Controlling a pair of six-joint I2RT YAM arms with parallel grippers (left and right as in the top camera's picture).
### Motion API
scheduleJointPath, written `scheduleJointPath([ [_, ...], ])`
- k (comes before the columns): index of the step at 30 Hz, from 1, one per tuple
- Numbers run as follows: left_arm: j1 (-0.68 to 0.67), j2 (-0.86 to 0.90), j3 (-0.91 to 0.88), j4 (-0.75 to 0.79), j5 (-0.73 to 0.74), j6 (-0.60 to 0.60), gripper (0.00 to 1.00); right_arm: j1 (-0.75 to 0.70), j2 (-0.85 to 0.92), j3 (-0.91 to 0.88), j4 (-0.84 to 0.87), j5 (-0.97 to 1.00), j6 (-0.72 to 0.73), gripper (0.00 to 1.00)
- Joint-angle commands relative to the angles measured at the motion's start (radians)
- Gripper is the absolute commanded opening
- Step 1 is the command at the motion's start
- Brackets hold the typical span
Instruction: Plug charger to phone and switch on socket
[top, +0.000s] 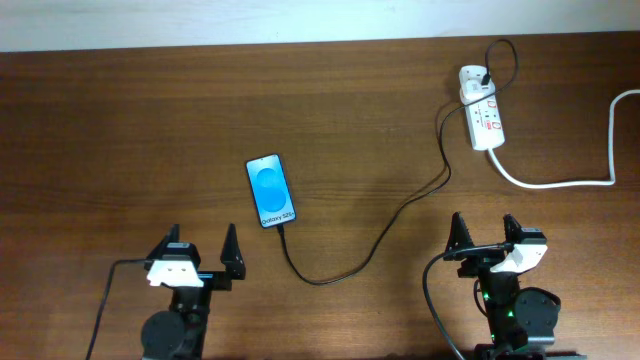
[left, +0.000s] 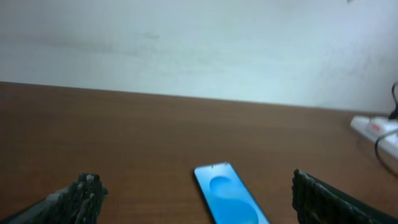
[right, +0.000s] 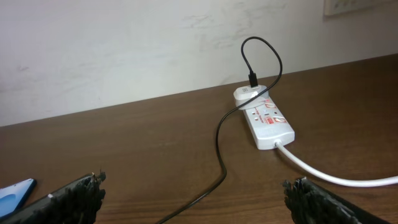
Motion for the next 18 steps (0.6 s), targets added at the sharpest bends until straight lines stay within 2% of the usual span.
scheduleJointPath([
  [1, 0.024, -0.01, -0.04, -0.001, 0.066, 0.065, 1.0, 0.005, -0.011, -0.007, -0.002, 0.008, 0.008, 0.98],
  [10, 0.063, -0.01, -0.04, -0.005, 0.089, 0.133, 0.99, 0.005, -0.011, -0.007, -0.002, 0.008, 0.008, 0.98],
  [18, 0.063, -0.01, -0.04, -0.005, 0.09, 0.136, 0.99, 0.004, -0.011, -0.007, -0.002, 0.008, 0.008, 0.98],
])
